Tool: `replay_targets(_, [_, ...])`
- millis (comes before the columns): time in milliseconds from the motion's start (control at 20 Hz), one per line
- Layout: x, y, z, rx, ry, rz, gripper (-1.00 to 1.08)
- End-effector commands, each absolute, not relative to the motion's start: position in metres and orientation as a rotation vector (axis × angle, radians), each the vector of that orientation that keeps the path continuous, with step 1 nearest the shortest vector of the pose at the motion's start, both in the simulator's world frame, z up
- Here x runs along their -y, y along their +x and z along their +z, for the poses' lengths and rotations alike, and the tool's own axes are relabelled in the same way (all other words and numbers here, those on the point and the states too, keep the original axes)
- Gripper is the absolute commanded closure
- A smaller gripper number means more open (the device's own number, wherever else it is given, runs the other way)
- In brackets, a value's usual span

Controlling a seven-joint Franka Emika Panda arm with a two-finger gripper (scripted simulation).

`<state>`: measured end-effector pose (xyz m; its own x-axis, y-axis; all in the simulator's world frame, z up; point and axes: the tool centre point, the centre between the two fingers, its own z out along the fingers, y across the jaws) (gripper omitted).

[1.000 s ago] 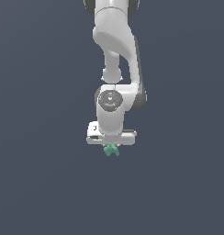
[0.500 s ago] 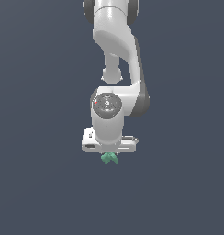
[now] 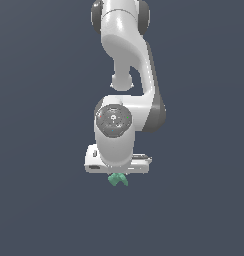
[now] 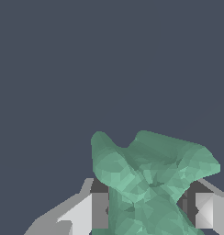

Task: Pick up the object and move it to a goal position.

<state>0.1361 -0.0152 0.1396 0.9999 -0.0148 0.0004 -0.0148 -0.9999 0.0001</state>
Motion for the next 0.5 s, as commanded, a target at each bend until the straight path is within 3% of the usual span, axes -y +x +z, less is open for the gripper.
replay_targets(0, [0.0158,0.1408,0.1423,0.023,3.141,0.0,1.08])
replay_targets(450, [0.0164,0.1469,0.1452,0.023,3.141,0.0,1.08])
